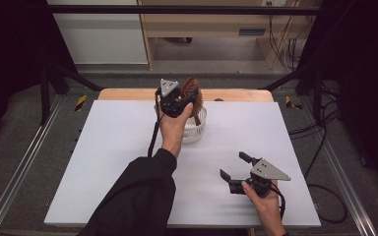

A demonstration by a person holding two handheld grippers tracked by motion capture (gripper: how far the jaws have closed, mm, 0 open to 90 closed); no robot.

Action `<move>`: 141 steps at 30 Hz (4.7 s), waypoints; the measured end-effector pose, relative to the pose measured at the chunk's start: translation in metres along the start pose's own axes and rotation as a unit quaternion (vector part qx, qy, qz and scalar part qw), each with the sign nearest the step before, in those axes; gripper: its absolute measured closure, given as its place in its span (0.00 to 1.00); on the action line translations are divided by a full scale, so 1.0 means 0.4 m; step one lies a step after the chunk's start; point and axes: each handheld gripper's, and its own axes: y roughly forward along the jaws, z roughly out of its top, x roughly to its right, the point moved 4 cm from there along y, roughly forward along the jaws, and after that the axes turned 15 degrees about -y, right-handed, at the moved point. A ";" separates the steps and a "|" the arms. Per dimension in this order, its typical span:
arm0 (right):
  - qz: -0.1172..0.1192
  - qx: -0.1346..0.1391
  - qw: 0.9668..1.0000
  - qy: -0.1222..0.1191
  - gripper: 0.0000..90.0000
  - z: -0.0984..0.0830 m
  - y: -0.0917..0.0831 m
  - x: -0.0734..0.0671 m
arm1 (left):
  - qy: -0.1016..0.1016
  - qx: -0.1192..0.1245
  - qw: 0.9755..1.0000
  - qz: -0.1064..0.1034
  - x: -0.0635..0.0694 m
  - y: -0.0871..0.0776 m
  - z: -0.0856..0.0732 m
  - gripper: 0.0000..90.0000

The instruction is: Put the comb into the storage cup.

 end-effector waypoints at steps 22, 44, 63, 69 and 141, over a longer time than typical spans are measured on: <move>0.001 0.000 1.000 0.000 0.08 -0.001 0.001 -0.002 | 0.005 -0.001 1.000 -0.002 -0.011 -0.005 -0.009 0.56; 0.001 -0.002 1.000 0.001 0.07 -0.001 0.004 -0.004 | 0.011 -0.023 1.000 -0.010 -0.063 -0.041 -0.001 0.54; 0.002 -0.004 1.000 0.000 0.07 -0.002 0.005 -0.005 | -0.001 -0.030 0.999 -0.019 -0.109 -0.063 -0.001 0.53; 0.002 -0.004 1.000 0.000 0.07 -0.002 0.005 -0.006 | -0.004 -0.033 0.999 -0.021 -0.120 -0.068 -0.001 0.52; 0.011 -0.007 1.000 0.001 0.06 -0.006 0.012 -0.013 | -0.078 -0.043 0.996 -0.007 -0.273 -0.090 -0.016 0.49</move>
